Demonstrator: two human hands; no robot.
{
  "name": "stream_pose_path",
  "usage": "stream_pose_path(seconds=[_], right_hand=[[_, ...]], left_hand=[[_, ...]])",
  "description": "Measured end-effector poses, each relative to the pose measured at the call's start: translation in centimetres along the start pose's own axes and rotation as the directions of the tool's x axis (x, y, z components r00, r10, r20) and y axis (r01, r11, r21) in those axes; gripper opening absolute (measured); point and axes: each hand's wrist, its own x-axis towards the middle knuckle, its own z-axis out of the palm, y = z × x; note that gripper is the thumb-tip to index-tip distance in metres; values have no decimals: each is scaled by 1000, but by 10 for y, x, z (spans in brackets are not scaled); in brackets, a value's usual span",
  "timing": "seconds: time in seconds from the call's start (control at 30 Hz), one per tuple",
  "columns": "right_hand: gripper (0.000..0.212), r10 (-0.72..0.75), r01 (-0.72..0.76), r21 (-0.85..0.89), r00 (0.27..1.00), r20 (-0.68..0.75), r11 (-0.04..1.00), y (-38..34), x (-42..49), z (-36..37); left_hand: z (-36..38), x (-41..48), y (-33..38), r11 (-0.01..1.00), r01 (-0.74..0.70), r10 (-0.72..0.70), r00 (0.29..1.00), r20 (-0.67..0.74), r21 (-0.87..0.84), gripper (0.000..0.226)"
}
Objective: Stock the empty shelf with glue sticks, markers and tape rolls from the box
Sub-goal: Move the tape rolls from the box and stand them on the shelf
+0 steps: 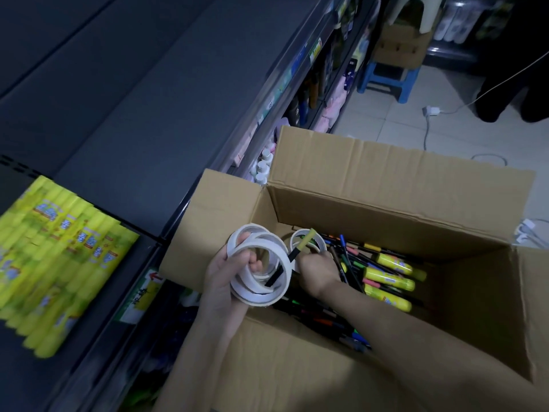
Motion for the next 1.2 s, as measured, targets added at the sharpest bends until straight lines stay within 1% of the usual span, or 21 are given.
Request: stream_pose_path(seconds=[0.07,0.13,0.23,0.3,0.4,0.5,0.57,0.6,0.7,0.73,0.8,0.83,0.87,0.9,0.93,0.97,1.0,1.03,1.1,1.13,1.2], right_hand=[[24,32,-32,18,999,-24,999,-2,4,3],[27,54,-54,10,998,-13,998,-5,5,3],[22,43,-42,-4,990,132,999,-7,4,-4],[25,11,-3,-30,967,253,1000,-7,2,-11],[30,-78,149,-194,941,330,970,-5,-5,-18],[38,-103,210,-338,946,308,917,-3,-14,-14],[31,-109,198,-385,965,240,902,1,-20,-8],[25,-109,180,-378,973,201,908,5,-22,-6],[8,-62,86,-228,992,110,970,22,-35,-10],[6,-37,51,-164,996,86,985,28,-40,-15],[17,44,-46,26,996,73,999,38,-50,-27],[21,97,-112,181,991,89,977,42,-56,-34],[22,145,-181,380,982,119,907,45,-60,-41],[19,186,-234,579,972,142,781,48,-65,-48],[15,223,-270,736,961,164,621,49,-71,-55],[11,250,-280,845,951,180,456,51,-76,-61],[16,263,-274,909,945,194,315,52,-82,-66],[26,265,-262,944,942,205,201,54,-87,-69],[38,254,-221,974,946,202,48,55,-97,-73],[36,253,-188,982,950,184,-10,55,-101,-75],[28,277,-109,990,952,129,-85,54,-108,-77]], left_hand=[[-1,1,2,993,25,-26,1000,-2,-114,67],[-2,2,2,984,41,-40,999,8,-171,69],[0,4,2,982,48,-45,999,17,-185,70],[2,5,3,986,44,-41,999,23,-160,68],[5,6,4,994,33,-31,999,28,-106,69],[9,6,4,999,24,-24,1000,8,-38,76],[9,8,4,1000,15,-15,1000,2,-25,74],[8,8,4,1000,13,-13,1000,7,-25,71],[4,11,6,1000,22,-22,1000,1,-13,62],[4,11,7,1000,29,-29,1000,-8,-4,57],[6,12,7,999,25,-24,1000,-18,46,40],[9,12,7,995,17,-16,1000,-13,101,33],[14,11,7,987,13,-12,1000,-8,159,30],[17,11,5,978,12,-11,1000,-6,207,31],[21,10,4,971,15,-13,1000,-8,239,34],[23,10,3,965,22,-22,1000,-2,261,37],[26,10,2,958,32,-37,999,12,283,39],[27,11,1,950,50,-59,998,21,309,41],[30,12,-1,912,83,-91,996,2,402,42],[34,12,-3,864,89,-87,996,-26,495,40],[42,11,-9,677,77,-43,997,-65,732,27]])
